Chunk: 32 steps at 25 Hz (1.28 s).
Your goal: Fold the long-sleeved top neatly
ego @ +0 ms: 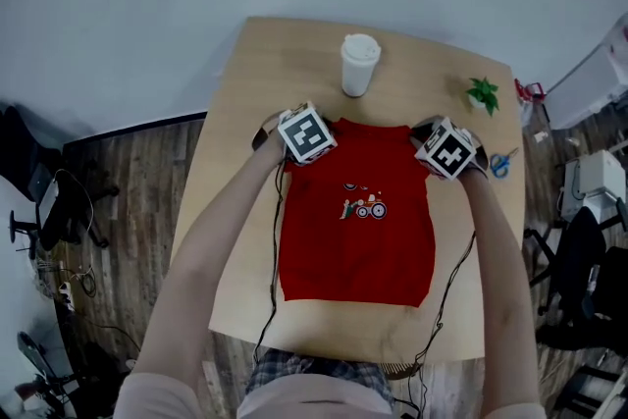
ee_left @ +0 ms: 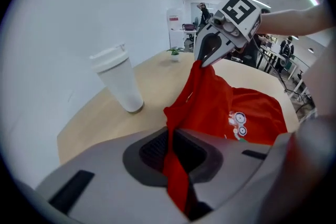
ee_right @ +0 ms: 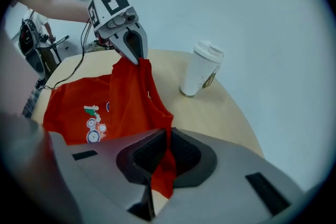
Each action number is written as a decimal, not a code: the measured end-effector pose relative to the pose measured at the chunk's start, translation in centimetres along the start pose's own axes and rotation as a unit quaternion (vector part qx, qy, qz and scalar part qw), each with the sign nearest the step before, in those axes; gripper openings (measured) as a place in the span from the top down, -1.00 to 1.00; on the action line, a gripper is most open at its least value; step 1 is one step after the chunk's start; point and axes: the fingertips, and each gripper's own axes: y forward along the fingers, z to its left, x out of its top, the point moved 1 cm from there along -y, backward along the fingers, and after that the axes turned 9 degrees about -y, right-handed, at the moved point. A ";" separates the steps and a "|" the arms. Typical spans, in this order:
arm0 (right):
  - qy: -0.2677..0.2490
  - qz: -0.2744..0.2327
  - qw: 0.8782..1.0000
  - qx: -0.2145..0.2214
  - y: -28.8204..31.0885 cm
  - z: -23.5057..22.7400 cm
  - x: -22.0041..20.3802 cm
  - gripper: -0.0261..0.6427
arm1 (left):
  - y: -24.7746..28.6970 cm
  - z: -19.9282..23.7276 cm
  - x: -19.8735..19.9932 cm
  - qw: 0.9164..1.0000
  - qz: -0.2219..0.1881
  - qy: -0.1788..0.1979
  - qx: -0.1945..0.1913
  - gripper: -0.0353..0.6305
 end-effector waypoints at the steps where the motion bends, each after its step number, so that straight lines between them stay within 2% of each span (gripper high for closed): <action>1: -0.008 -0.003 1.000 0.003 -0.9 0.6 0.2 0.81 | -0.8 -0.5 0.1 1.000 -0.005 0.004 -0.001 0.81; 6: -0.052 -0.017 0.998 0.023 -5.3 4.9 0.5 0.81 | -5.0 -5.2 -0.1 0.998 -0.030 0.033 -0.036 0.81; 11: -0.103 -0.036 0.993 0.048 -9.4 11.4 0.3 0.81 | -9.1 -11.4 -2.8 0.994 -0.028 0.077 -0.073 0.81; 17: -0.148 -0.042 0.984 0.091 -13.0 19.8 -0.2 0.81 | -12.9 -19.1 -6.6 0.986 -0.029 0.099 -0.129 0.81; 23: -0.175 -0.036 0.974 0.139 -14.5 27.1 -1.4 0.81 | -14.3 -24.9 -10.9 0.981 -0.003 0.114 -0.156 0.81; 29: -0.215 -0.013 0.955 0.202 -14.2 33.7 -3.4 0.81 | -14.4 -30.4 -14.3 0.975 0.022 0.137 -0.176 0.81; 32: -0.221 -0.002 0.950 0.221 -13.0 36.1 -4.7 0.80 | -13.0 -32.7 -16.2 0.975 0.031 0.130 -0.179 0.81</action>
